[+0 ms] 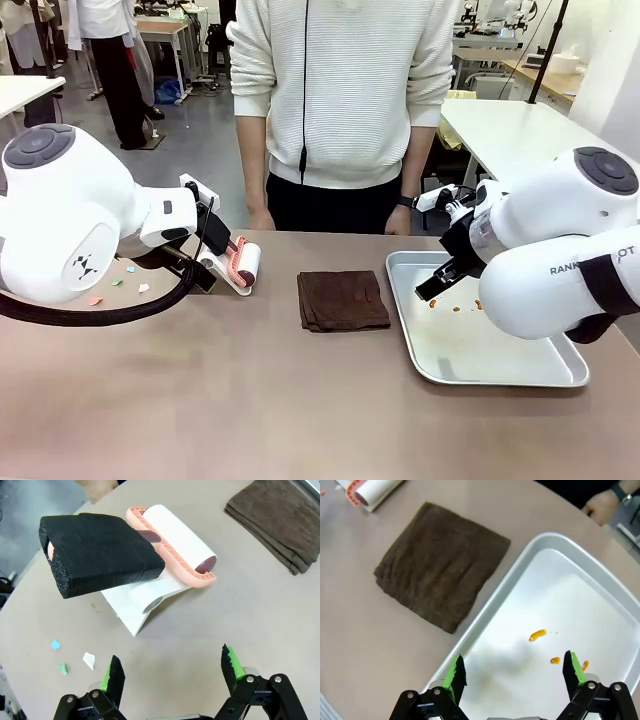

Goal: Clean the surface of the table.
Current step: Hold the Lint Roller with your left hand and the towel with your right hand.

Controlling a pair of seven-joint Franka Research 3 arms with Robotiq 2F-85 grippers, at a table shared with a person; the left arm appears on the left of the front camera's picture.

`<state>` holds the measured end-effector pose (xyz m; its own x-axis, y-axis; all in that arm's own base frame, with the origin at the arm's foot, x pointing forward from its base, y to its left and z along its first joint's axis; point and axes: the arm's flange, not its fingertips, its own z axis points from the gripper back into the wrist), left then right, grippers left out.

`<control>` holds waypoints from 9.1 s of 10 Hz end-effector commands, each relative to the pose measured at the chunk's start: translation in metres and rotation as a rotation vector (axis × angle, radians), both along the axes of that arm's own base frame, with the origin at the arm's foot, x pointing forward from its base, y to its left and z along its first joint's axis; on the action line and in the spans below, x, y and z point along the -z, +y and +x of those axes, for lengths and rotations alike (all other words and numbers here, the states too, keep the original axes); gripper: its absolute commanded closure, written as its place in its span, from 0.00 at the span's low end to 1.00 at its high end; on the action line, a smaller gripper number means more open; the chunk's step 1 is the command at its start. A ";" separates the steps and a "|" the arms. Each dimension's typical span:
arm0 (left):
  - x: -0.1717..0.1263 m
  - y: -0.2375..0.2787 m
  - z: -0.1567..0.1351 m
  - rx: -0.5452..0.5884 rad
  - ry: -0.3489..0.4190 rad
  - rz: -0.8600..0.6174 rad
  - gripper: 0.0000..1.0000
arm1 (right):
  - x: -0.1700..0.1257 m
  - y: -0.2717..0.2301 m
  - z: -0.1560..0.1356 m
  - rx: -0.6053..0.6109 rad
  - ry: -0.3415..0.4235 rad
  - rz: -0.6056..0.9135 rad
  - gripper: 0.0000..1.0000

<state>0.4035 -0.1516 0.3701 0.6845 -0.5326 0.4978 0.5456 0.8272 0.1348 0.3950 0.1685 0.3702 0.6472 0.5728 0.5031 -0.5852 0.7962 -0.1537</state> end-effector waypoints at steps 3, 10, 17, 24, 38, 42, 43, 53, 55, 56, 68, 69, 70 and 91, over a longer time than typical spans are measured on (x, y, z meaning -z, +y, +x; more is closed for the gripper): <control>0.000 0.000 0.000 0.001 0.000 0.000 0.00 | 0.000 0.000 0.000 0.000 0.000 0.001 0.00; 0.000 0.000 0.000 0.001 0.000 0.000 0.00 | 0.000 0.000 0.000 0.000 0.000 0.001 0.00; -0.007 0.008 -0.007 -0.003 0.053 -0.038 0.00 | -0.005 -0.005 -0.002 0.029 0.055 0.048 0.00; -0.061 0.145 -0.059 0.082 0.410 -0.678 0.00 | -0.072 -0.088 -0.062 0.067 0.505 0.684 0.00; 0.010 0.298 -0.168 -0.404 0.061 -1.433 0.00 | 0.022 -0.415 -0.157 0.641 0.453 1.370 0.00; -0.002 0.372 -0.129 -0.351 0.095 -1.440 0.00 | 0.022 -0.415 -0.157 0.641 0.453 1.370 0.00; -0.002 0.372 -0.129 -0.351 0.095 -1.440 0.00 | 0.022 -0.415 -0.157 0.641 0.453 1.370 0.00; -0.146 0.220 -0.015 -0.003 0.253 -0.788 0.00 | -0.114 -0.189 -0.064 0.240 0.333 0.598 0.00; -0.151 0.173 0.011 0.017 0.314 -0.667 0.00 | -0.120 -0.114 -0.033 0.270 0.329 0.510 0.00; -0.149 0.155 0.022 0.022 0.346 -0.633 0.00 | -0.118 -0.080 -0.024 0.287 0.345 0.505 0.00; -0.114 0.083 0.062 0.011 0.517 -0.575 0.00 | -0.057 0.048 -0.008 0.481 0.583 0.477 0.00; -0.115 0.082 0.062 -0.007 0.521 -0.576 0.00 | -0.059 0.043 -0.007 0.479 0.586 0.475 0.00; -0.113 0.079 0.069 -0.040 0.567 -0.575 0.00 | -0.056 0.044 0.006 0.447 0.592 0.452 0.00; -0.044 0.078 0.174 -0.301 0.748 -0.661 0.00 | 0.076 0.163 0.155 0.887 0.543 -0.054 0.00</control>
